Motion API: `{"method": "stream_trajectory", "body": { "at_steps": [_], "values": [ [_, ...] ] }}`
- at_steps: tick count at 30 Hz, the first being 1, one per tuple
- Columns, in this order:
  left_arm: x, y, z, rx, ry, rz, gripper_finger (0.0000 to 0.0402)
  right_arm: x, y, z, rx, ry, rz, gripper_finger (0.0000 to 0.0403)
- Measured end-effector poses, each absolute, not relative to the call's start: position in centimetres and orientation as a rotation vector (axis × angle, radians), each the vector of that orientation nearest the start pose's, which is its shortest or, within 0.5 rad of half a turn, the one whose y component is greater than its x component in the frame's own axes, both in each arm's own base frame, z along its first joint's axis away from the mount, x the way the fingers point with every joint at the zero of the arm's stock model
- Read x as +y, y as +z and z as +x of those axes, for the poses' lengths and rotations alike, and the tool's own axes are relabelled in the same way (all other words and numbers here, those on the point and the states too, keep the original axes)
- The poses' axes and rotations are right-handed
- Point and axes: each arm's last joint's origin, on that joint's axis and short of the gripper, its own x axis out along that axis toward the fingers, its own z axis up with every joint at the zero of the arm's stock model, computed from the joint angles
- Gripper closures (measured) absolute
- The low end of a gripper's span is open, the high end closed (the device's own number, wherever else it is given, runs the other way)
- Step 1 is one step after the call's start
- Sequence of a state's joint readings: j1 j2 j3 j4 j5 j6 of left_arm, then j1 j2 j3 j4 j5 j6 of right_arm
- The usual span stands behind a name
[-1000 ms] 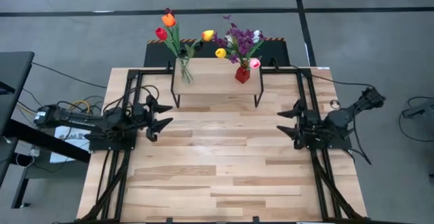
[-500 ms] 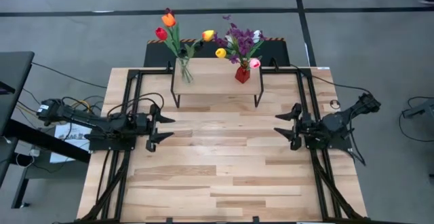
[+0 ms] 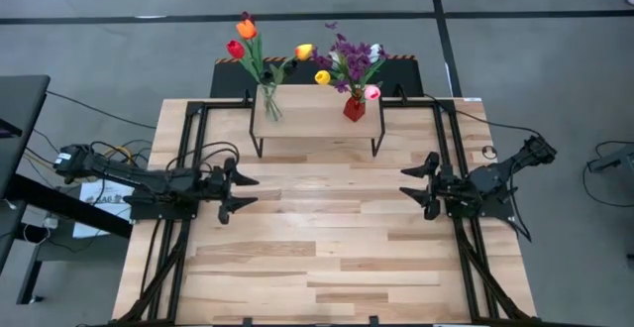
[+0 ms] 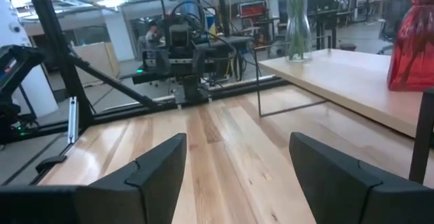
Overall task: Pick and place flowers into a vace then onto a shelf
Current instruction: Return to Home Position
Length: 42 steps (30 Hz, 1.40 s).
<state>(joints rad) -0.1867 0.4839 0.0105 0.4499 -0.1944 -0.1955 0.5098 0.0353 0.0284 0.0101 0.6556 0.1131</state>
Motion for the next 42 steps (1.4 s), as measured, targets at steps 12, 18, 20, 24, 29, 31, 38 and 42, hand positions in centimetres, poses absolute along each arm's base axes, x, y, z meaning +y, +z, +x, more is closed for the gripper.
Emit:
{"method": "stream_trajectory", "body": {
  "at_steps": [12,18,20,24,29,31,38,42],
  "values": [
    [-1.7,13.3,12.0,0.366,0.038,-0.102,0.0168,3.0,17.1,8.9,-0.010,-0.145,0.114,0.0147],
    [-2.1,13.7,11.6,0.340,-0.038,-0.112,0.0168,3.0,17.1,8.9,-0.010,-0.145,0.114,0.0147],
    [-2.1,14.1,11.4,0.301,-0.051,-0.124,0.0168,3.0,17.1,8.9,-0.010,-0.145,0.114,0.0147],
    [-2.0,14.9,11.1,0.223,-0.056,-0.133,0.0168,3.0,17.1,8.9,-0.010,-0.145,0.115,0.0147],
    [-2.0,15.3,10.9,0.186,-0.059,-0.142,0.0168,3.0,17.1,8.9,-0.009,-0.145,0.114,0.0147],
    [-2.0,15.3,10.9,0.186,-0.059,-0.141,0.0168,3.0,17.1,8.9,-0.009,-0.145,0.114,0.0147],
    [-2.0,15.3,10.9,0.188,-0.058,-0.142,0.0168,3.0,17.1,8.9,-0.009,-0.145,0.114,0.0147],
    [-2.0,15.3,10.9,0.188,-0.057,-0.140,0.0168,3.0,17.1,8.9,-0.009,-0.145,0.114,0.0147]
  ]
}}
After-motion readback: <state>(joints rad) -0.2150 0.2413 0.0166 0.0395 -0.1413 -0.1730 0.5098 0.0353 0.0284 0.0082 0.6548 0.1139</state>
